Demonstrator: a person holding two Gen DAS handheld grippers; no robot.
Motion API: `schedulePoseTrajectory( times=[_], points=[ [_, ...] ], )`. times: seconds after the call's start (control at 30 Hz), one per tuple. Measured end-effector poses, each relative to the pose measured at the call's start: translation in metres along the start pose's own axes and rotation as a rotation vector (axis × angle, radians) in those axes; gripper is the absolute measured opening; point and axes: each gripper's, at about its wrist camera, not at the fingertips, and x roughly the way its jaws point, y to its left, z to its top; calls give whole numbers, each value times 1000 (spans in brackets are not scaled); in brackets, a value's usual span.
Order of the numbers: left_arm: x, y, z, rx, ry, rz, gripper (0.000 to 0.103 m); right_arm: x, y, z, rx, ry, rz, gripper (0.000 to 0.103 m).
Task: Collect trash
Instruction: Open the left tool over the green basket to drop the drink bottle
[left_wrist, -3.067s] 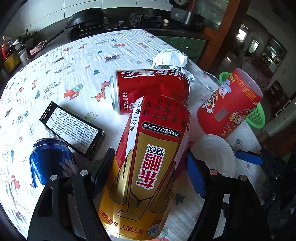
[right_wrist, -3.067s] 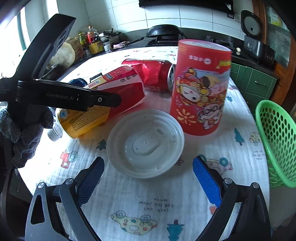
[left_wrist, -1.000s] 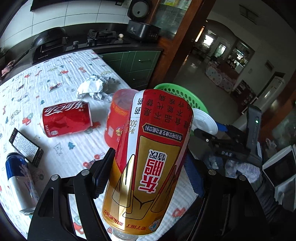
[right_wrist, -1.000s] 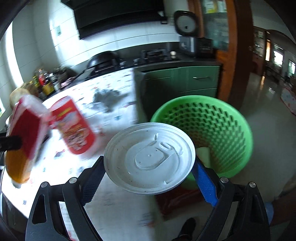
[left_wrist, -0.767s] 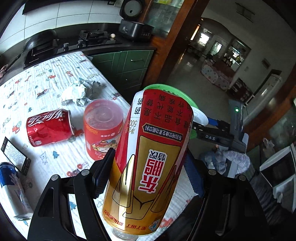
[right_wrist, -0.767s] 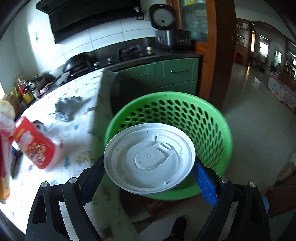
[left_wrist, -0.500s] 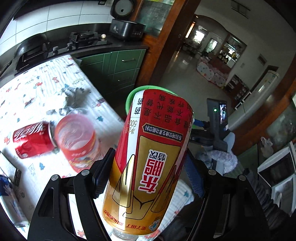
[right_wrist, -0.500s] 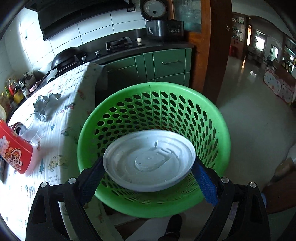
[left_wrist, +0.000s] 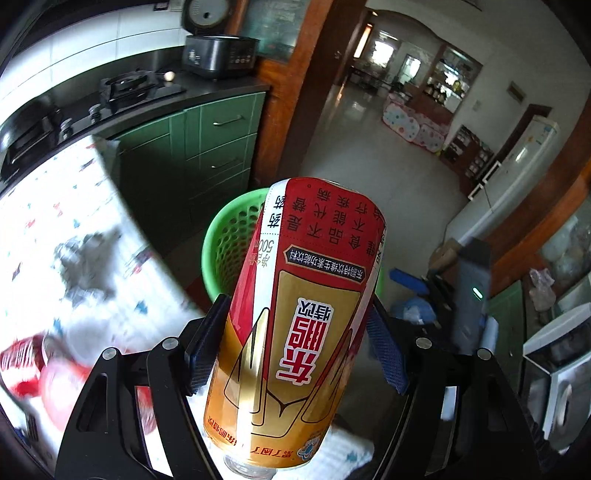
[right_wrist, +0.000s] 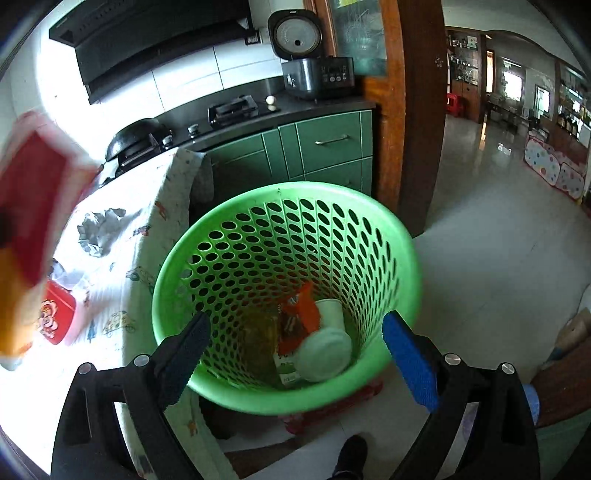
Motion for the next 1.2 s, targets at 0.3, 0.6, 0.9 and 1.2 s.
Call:
schedulePoseTrajectory(
  times=[0.3,0.6,0.9,1.2],
  points=[
    [67,-17,38,21,71,34,72,-22,-15,-21,30,-36,27,91],
    [121,-13,39,-16,151,86,72,-18,-27,-40,56,-9,22,91],
    [104,-7,34,-58,92,58,75,-27,-23,-49,70,-17,16,91],
    [17,-3,-9,-51,-35,32,75,-55,10,-51,42,-51,48,91]
  ],
)
